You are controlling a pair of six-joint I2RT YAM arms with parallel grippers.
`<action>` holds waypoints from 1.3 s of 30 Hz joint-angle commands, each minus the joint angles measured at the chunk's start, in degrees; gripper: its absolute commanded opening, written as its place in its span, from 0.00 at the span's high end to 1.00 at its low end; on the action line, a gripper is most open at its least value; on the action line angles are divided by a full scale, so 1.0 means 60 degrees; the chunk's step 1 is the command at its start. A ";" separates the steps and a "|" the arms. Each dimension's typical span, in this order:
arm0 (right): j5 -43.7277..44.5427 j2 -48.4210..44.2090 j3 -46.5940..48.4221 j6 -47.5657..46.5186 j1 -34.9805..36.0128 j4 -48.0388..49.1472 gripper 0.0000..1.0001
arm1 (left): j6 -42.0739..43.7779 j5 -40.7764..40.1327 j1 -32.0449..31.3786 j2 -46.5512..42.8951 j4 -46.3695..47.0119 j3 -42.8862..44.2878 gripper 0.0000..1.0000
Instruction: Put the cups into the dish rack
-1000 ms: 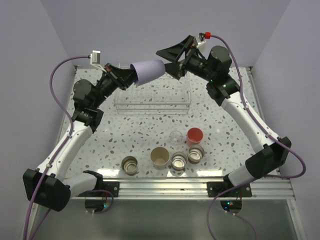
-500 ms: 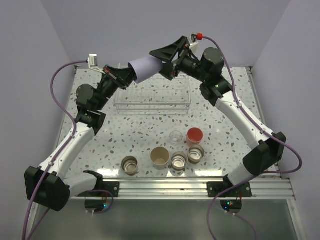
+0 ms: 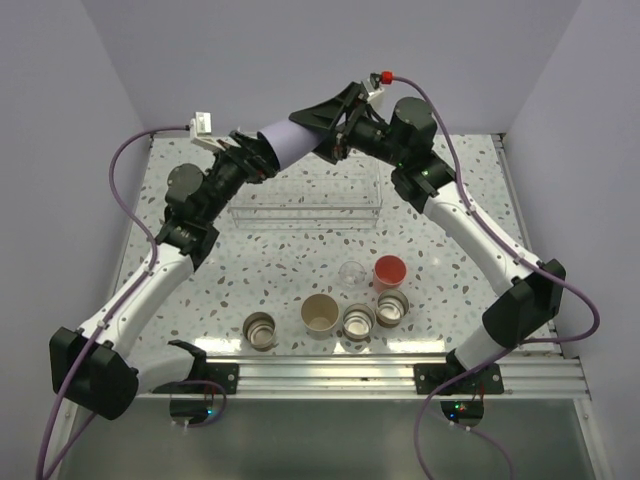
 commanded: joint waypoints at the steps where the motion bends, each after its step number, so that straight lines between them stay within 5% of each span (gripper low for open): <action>1: 0.0056 -0.0006 0.0592 -0.0520 0.0000 -0.0229 0.91 | 0.0761 -0.0443 -0.0057 -0.0048 -0.2399 0.0796 0.01; 7: 0.0407 0.0608 0.1924 -0.2817 -0.0365 -0.2615 0.90 | 0.2563 -0.2257 -0.0028 -0.0895 -0.6783 0.1152 0.00; 16: 0.3568 0.2497 0.4412 -0.6568 -0.0630 -0.5400 0.91 | 0.4218 -0.4033 -0.0043 -0.2391 -1.0170 0.0828 0.00; 25: 0.6291 0.5618 0.8206 -0.8781 -0.0469 -0.7026 0.91 | 0.4733 -0.3258 -0.0043 -0.2920 -1.0511 0.0432 0.00; 32: 0.8432 0.6028 0.7316 -1.0787 -0.0468 -0.5943 0.91 | 0.4645 -0.3257 -0.0043 -0.2027 -1.0759 0.1120 0.00; 39: 0.9209 0.7318 0.7712 -1.1214 -0.0468 -0.5695 0.91 | 0.4763 -0.3316 -0.0043 -0.1427 -1.0758 0.1397 0.02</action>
